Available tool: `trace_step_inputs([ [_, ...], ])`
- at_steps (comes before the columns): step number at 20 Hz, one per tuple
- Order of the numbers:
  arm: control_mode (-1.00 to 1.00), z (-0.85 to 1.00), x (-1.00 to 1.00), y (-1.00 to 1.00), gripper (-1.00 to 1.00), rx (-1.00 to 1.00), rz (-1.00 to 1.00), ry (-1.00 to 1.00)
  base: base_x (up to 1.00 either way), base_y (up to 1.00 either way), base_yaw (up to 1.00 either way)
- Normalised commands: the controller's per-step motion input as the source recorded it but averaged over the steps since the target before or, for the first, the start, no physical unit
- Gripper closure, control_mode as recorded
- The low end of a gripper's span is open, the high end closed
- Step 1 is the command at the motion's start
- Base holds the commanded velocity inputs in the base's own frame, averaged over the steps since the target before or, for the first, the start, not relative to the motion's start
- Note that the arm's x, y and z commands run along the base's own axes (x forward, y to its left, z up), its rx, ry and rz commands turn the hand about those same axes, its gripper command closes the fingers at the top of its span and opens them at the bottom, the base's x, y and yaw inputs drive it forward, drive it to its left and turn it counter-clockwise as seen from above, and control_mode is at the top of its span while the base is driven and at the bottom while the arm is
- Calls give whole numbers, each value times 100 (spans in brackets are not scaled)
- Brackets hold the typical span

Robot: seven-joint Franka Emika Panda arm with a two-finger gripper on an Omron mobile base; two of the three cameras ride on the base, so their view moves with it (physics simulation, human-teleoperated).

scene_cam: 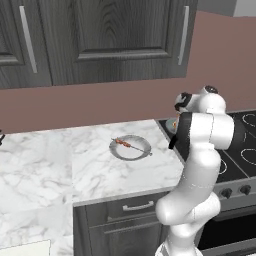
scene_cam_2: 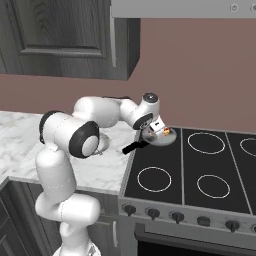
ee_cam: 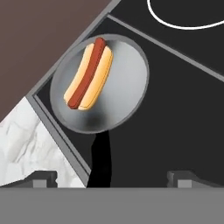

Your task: Place the cold items (onion and orange) from the fridge in one tupperware on the dining counter. Place the warm items (hot dog and kebab skewer) in the stove area in another tupperware.

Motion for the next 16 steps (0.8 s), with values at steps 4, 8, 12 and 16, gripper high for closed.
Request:
trace_step_inputs([
  [4,-100,-27,56,-10,-100,0,-3,1,0,0,0],
  [8,-100,-34,51,-18,-100,1,-3,0,0,0,0],
  [12,-100,-40,51,-20,-100,0,-5,1,0,0,0],
  [16,-100,-27,51,-4,-100,0,-5,0,0,0,0],
])
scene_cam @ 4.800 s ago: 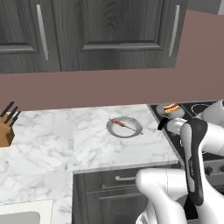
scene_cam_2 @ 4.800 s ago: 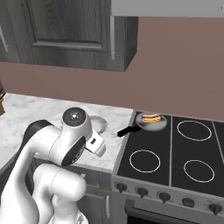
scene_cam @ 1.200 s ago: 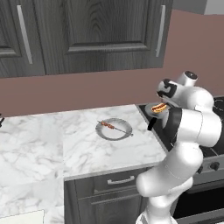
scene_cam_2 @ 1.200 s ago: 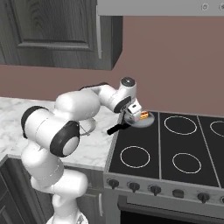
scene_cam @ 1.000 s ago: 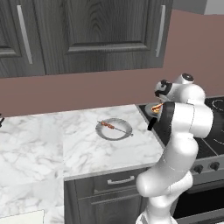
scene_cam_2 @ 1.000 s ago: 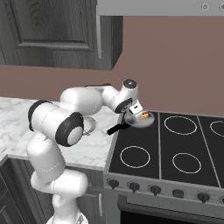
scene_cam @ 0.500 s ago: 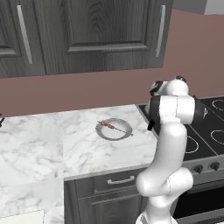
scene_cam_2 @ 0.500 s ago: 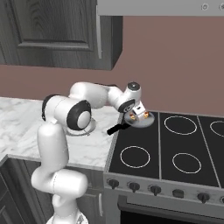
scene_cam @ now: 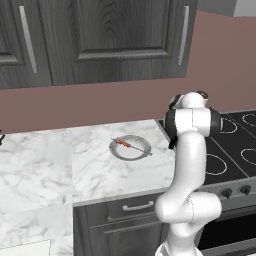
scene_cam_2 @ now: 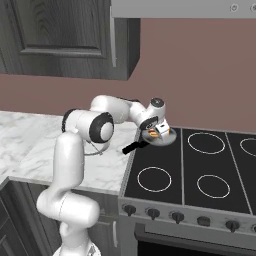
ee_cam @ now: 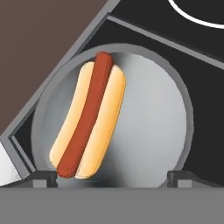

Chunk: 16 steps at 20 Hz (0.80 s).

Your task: Place the cold items (onion and orange) from the fridge in one tupperware on the dining counter. Place the warm items (hot dog and kebab skewer) in the stove area in another tupperware.

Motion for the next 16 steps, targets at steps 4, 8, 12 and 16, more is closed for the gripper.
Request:
trace_step_inputs([
  [4,-100,-29,50,0,-100,0,-5,0,0,0,0],
  [8,-100,-32,48,0,-100,0,-5,0,0,0,0],
  [12,-100,-31,42,0,-100,0,-7,0,0,0,0],
  [16,-100,-35,25,0,100,0,-8,0,0,0,0],
])
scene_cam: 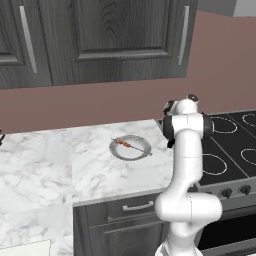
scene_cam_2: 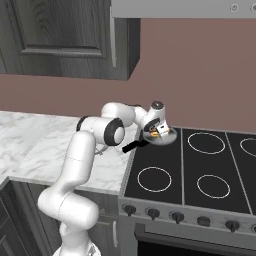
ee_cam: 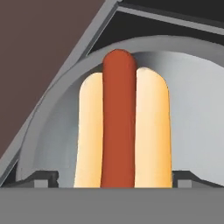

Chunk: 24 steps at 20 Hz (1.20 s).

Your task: Place the cold items (onion and orange) from the fridge in one tupperware on the dining counter. Place the warm items (hot dog and kebab skewer) in the stove area in another tupperware.

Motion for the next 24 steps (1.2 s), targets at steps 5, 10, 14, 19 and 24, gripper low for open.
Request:
trace_step_inputs([
  [5,-100,-34,1,-6,100,2,-11,0,0,0,0],
  [10,-100,-7,-12,-2,100,5,-6,-9,0,0,0],
  [14,-100,50,-48,-2,100,1,0,-22,0,0,0],
  [19,-100,62,-96,-17,100,0,0,-27,0,0,0],
  [24,-100,38,-100,-25,100,0,5,-19,0,0,0],
])
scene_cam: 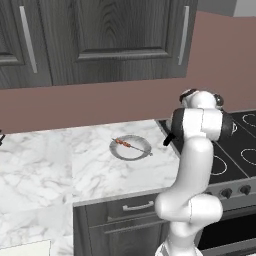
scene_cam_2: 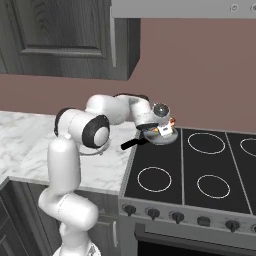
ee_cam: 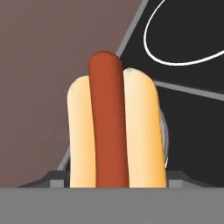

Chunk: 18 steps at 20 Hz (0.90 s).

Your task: Place the cold items (onion and orange) from the fridge in one tupperware on the dining counter. Place the warm items (hot dog and kebab skewer) in the stove area in another tupperware.

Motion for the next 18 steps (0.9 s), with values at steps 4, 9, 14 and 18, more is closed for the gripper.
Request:
trace_step_inputs([
  [4,-100,65,-100,-26,100,0,18,-19,0,0,0],
  [9,-100,94,-100,-18,100,-3,24,-7,0,0,0],
  [14,-100,99,-100,-19,100,-6,37,0,0,0,0],
  [18,-100,99,-100,-41,100,-7,47,-3,0,0,0],
])
